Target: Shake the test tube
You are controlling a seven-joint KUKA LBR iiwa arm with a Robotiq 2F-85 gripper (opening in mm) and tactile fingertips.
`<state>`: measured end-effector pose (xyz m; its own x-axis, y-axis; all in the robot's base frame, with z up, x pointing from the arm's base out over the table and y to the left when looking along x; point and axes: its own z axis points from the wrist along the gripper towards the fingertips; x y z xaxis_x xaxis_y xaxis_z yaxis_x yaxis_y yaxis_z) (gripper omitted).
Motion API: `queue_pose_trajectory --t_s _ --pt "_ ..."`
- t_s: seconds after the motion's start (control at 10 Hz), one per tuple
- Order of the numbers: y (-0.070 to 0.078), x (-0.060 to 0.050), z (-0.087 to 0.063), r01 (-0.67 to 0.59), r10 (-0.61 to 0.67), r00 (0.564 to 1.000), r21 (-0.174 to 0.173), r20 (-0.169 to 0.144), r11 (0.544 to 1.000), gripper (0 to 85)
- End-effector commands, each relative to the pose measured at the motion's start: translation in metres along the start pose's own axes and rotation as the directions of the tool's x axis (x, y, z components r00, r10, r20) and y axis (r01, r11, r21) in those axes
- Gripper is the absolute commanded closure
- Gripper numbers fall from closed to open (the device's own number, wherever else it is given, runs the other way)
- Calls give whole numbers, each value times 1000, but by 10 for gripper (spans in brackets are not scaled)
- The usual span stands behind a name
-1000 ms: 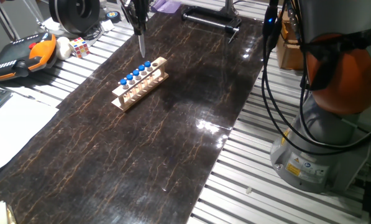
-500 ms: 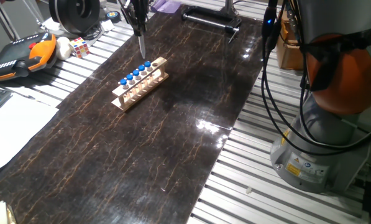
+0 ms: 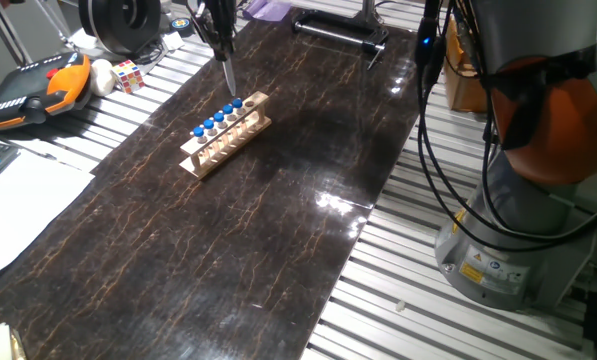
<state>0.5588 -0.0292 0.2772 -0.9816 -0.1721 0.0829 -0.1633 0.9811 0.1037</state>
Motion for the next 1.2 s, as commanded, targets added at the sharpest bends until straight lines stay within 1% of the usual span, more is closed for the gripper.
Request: queue_pose_trajectory --t_s 0.0,0.1,0.2,0.3,0.5,0.6,0.7,0.8,0.9,1.0,1.1 --pt "1 0 1 -4 4 1000 -3 0 1000 807" --pt "2 1 2 -10 10 1000 -6 2 1000 803" --pt "5 2 4 -20 20 1000 -14 11 1000 803" --pt "6 3 5 -23 23 1000 -13 17 1000 803" --pt "9 4 7 -39 40 999 -19 18 999 803" --pt "8 4 7 -93 95 995 -102 22 990 800" --pt "4 3 4 -38 38 999 -14 20 999 800" --pt "-2 1 1 35 -35 999 92 6 995 800" --pt "-10 -1 -3 81 -80 997 139 -15 987 800" --pt "-16 -3 -6 114 -111 993 170 -26 979 803" --pt "-19 -3 -8 176 -171 984 272 -40 946 803"
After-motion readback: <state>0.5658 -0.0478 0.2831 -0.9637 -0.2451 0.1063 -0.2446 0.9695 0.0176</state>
